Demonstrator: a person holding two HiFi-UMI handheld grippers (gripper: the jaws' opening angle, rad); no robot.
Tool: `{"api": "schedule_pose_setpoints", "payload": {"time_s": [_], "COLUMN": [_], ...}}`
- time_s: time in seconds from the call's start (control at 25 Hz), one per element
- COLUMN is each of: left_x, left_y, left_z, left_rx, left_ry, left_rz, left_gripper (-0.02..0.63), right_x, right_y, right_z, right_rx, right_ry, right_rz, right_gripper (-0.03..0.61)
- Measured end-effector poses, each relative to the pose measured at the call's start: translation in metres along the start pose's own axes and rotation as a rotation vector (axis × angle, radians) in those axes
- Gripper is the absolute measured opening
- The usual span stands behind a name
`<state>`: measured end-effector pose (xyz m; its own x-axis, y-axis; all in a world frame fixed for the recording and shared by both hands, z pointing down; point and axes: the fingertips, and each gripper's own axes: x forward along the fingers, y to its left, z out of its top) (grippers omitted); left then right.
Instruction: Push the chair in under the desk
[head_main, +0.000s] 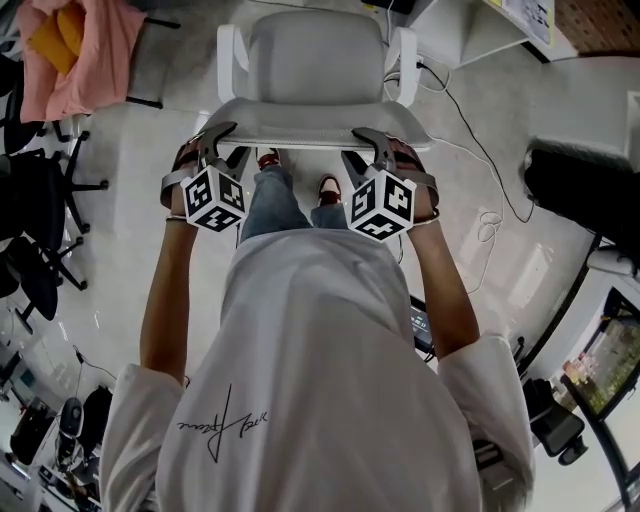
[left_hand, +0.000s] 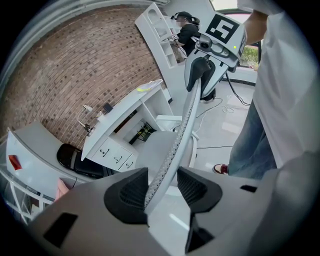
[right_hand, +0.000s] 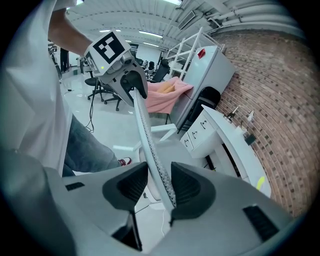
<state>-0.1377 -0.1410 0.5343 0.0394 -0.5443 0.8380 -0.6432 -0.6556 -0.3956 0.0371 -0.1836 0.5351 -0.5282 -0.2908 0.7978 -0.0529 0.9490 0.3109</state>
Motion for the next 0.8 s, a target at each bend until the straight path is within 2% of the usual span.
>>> {"api": "schedule_pose_setpoints", "payload": {"time_s": [0.8], "left_x": [0.039], "left_y": [0.076], "left_z": [0.005], "left_rx": [0.136], "left_ry": [-0.039], "left_rz": [-0.057], "left_gripper": [0.181], "right_x": [0.032], "right_y": [-0.041], "right_z": [0.027], "right_rx": [0.122], "right_ry": [0.055], "right_rz": [-0.066], "right_gripper": [0.161]}}
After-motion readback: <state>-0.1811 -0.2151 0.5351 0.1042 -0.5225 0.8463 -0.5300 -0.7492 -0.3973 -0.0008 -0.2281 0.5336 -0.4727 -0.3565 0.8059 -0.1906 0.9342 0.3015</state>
